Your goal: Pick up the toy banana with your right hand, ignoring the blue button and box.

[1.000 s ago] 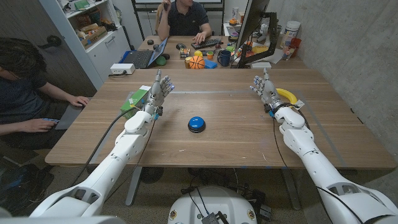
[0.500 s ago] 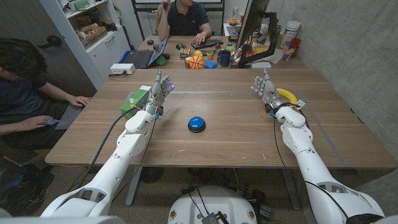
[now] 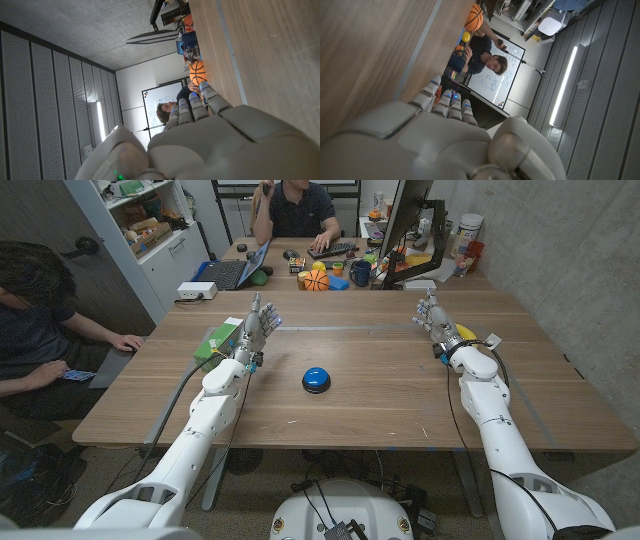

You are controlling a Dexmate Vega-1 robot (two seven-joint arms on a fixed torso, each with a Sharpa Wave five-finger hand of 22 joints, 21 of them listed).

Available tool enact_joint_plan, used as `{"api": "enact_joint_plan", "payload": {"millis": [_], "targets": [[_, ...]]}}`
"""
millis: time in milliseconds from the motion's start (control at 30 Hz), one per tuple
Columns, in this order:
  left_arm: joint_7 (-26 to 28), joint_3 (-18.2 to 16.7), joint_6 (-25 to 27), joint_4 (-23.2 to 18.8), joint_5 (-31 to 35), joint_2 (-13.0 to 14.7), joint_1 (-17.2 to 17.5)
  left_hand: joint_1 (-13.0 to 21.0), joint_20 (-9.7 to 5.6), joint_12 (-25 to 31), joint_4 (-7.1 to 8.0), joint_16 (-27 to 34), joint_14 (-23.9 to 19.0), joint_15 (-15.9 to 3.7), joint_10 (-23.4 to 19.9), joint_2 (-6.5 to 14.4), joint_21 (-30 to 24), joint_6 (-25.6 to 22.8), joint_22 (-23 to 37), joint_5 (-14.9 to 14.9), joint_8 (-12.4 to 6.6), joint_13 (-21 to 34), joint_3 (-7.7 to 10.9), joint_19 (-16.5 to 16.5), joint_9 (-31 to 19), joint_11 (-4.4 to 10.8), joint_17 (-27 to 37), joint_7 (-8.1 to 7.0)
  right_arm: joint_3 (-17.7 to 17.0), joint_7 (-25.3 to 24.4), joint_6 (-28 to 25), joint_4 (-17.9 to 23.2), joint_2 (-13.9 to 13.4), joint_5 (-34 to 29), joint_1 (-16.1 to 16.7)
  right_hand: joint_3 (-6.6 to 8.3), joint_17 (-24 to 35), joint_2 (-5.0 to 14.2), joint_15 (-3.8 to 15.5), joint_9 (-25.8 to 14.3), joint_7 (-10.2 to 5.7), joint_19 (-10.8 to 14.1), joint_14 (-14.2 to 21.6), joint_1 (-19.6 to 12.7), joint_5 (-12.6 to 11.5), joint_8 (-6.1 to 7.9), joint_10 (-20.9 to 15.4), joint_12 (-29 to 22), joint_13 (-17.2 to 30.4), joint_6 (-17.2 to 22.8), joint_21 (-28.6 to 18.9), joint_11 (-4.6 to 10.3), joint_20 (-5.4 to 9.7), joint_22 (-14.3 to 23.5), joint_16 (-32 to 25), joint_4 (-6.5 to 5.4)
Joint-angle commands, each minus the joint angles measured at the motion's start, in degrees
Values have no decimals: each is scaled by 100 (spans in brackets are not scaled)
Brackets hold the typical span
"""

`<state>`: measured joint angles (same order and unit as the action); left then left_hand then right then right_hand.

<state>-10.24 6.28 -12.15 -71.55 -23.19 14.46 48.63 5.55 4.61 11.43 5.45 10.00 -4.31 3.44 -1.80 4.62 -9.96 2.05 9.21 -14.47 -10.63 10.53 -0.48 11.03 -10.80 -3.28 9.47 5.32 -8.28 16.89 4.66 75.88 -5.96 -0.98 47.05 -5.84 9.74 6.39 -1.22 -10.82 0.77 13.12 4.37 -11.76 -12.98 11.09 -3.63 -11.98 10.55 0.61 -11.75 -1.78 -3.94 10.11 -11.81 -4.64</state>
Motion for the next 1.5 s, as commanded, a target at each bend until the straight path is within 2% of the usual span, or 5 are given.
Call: {"api": "enact_joint_plan", "payload": {"millis": [33, 267, 867, 1300, 1500], "targets": [[-89, -104, -4, 85, 82, -125, -10, 53, -8, 23, 39, 28, -44, -5, 21, -6, -40, 16, 33, -15, -41, 26, 8, 38, -19, -49, 15, 38, -17, -357, -348, 585, -164, -814, 128, 66, 38, -9, 41, -17, -119, 287, 375, -296, -24, 29, -159, -53, 43, -3, -107, 27, -134, 41, -89, 167], [-174, -126, -42, 142, 74, -153, -26, 57, -7, 21, 37, 29, -44, -3, 27, -5, -40, 13, 33, -14, -43, 26, 8, 38, -19, -42, 14, 39, 133, -650, -516, 894, -325, -1362, 195, 139, 57, -14, 197, -28, -243, 456, 679, -565, -27, 57, -267, -88, 62, 63, -148, 122, -170, 62, -131, 307], [-149, -186, 23, 21, 89, -153, 77, 70, -10, 23, 30, 29, -42, -3, 26, -1, -39, 12, 33, -10, -43, 26, 12, 37, -19, -48, 14, 33, 784, -1356, -1196, 1372, -906, -3164, 202, 293, 64, -47, 403, -50, -470, 560, 757, -1156, -92, 170, -481, -155, 82, 360, -143, 343, -24, 72, -47, 644], [-174, -225, 68, -200, 62, -109, 221, 78, -3, 25, 26, 31, -48, -3, 21, 0, -40, 7, 32, -7, -45, 26, 14, 39, -19, -53, 14, 26, 1332, -1590, -2171, 1399, -1157, -4549, 109, 387, 58, -59, 533, -67, -673, 722, 890, -1537, -188, 241, -712, -215, 87, 623, -170, 518, 56, 76, -20, 858], [-138, -250, 133, -410, 57, -73, 349, 83, 1, 29, 24, 32, -50, -4, 13, 1, -40, 6, 32, -5, -45, 26, 16, 40, -19, -53, 14, 23, 1607, -1444, -2798, 1308, -1217, -5220, -63, 402, 58, -64, 548, -71, -675, 763, 927, -1606, -209, 254, -778, -233, 88, 674, -179, 529, 76, 77, -19, 896]]}}
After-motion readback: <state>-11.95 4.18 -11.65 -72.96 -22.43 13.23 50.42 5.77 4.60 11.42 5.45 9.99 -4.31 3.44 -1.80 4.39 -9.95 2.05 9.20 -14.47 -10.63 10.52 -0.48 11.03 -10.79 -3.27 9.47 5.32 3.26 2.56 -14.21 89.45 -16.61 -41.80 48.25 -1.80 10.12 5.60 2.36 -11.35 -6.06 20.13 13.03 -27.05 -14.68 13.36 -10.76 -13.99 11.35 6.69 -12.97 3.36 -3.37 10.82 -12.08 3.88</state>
